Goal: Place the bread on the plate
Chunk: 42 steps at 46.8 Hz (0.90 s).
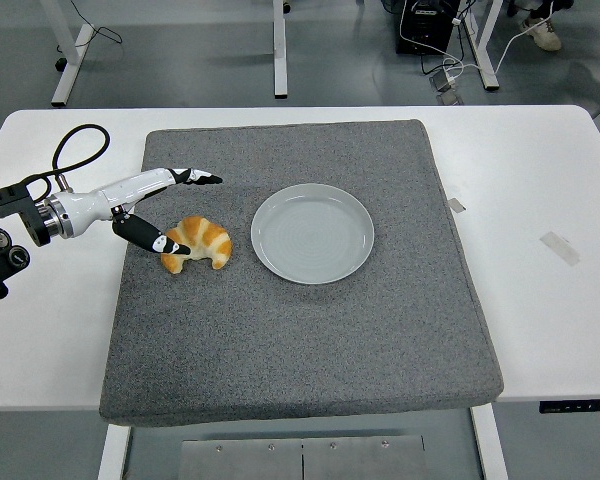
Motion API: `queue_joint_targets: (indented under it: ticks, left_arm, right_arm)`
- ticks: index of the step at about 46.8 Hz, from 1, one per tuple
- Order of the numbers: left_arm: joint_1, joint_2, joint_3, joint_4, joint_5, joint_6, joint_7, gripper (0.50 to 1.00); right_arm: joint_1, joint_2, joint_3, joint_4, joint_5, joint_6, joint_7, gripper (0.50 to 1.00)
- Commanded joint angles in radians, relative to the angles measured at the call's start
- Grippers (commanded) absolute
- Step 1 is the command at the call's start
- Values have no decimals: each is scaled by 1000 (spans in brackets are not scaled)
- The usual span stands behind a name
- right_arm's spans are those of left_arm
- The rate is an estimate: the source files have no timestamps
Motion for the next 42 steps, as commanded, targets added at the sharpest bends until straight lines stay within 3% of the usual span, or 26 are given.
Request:
queue_joint_targets:
  ticks: [1, 13, 28, 42]
  left_arm:
    - [-5, -15, 8, 7, 0, 7, 0, 936]
    - [-8, -68, 68, 62, 0, 96, 2, 934]
    - [-11, -86, 71, 83, 2, 114, 2, 887]
    - [-25, -92, 123, 92, 2, 122, 2, 887]
  right_arm:
    - [0, 0, 0, 0, 0, 0, 0, 1000]
    - [0, 0, 1, 0, 0, 0, 1, 1000]
    - [-1, 0, 0, 0, 0, 0, 0, 1000]
    - [-1, 0, 0, 0, 0, 0, 1, 1000]
